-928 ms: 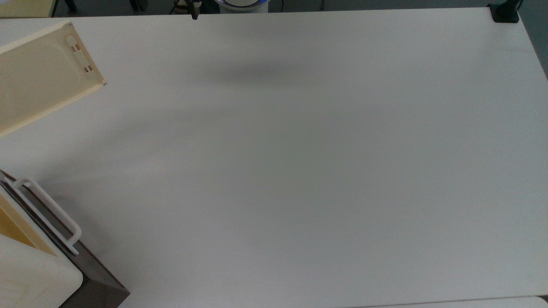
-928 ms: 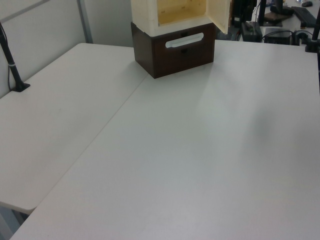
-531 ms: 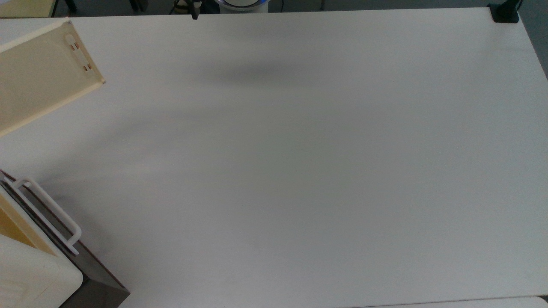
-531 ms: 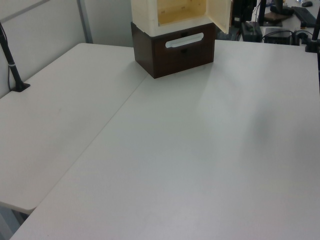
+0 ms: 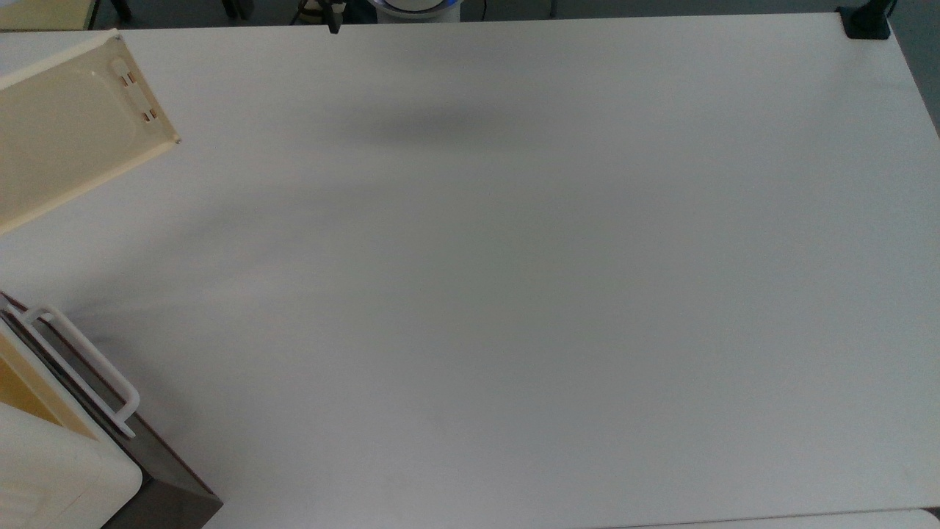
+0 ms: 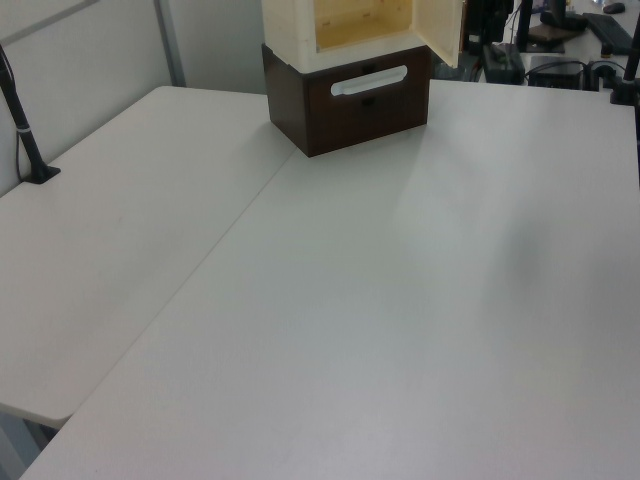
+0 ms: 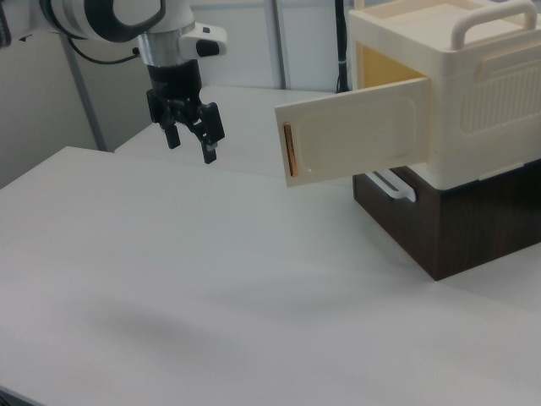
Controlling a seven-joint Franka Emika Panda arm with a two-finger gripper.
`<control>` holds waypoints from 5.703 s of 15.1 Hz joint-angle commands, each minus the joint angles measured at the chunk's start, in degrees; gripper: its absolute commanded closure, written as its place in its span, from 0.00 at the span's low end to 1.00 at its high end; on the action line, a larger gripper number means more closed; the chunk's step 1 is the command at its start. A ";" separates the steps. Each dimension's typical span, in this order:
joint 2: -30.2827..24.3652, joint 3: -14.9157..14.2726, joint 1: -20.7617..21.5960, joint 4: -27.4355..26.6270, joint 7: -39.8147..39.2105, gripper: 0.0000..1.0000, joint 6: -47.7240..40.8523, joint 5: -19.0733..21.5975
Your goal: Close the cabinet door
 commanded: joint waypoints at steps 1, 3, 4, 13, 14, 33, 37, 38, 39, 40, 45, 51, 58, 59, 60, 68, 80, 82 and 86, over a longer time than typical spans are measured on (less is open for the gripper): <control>0.14 -1.00 0.79 1.00 -1.35 0.15 -1.83 -0.12; 0.14 -1.17 0.79 1.09 -2.49 0.34 -1.83 -0.12; 0.14 -1.17 0.79 1.09 -3.11 0.45 -1.83 -0.12; 1.72 -4.68 -0.18 1.44 -25.84 0.82 -0.69 -0.39; 1.72 -6.34 -0.26 1.53 -31.53 0.85 1.14 -0.30; 12.88 -14.71 -1.76 1.70 -40.48 0.85 37.35 13.84; 14.99 -14.36 0.08 2.50 -31.87 0.85 46.22 16.05; 15.69 -14.27 0.52 2.50 -30.46 0.85 48.77 16.05; 16.39 -14.27 0.96 2.50 -29.05 0.85 51.06 16.05; 17.01 -14.27 1.58 2.93 -27.30 0.85 52.99 16.14; 24.04 -14.36 3.60 8.21 -12.72 0.85 65.02 15.96; 29.14 -14.36 3.43 11.01 -5.93 0.85 74.46 15.96; 34.94 -14.97 2.02 17.96 -3.38 0.85 75.94 15.87; 35.38 -14.97 2.11 17.96 -3.20 0.85 77.87 15.87; 36.34 -14.97 2.02 17.96 -3.03 0.85 79.36 15.87; 39.52 -15.06 0.70 20.69 -2.76 0.85 80.26 15.87; 17.30 -7.85 3.77 0.92 -2.85 0.81 53.43 13.77; 13.34 -7.94 5.79 -0.40 -2.76 0.76 36.91 13.15; 7.19 -7.85 10.36 -0.67 3.63 0.05 13.77 4.11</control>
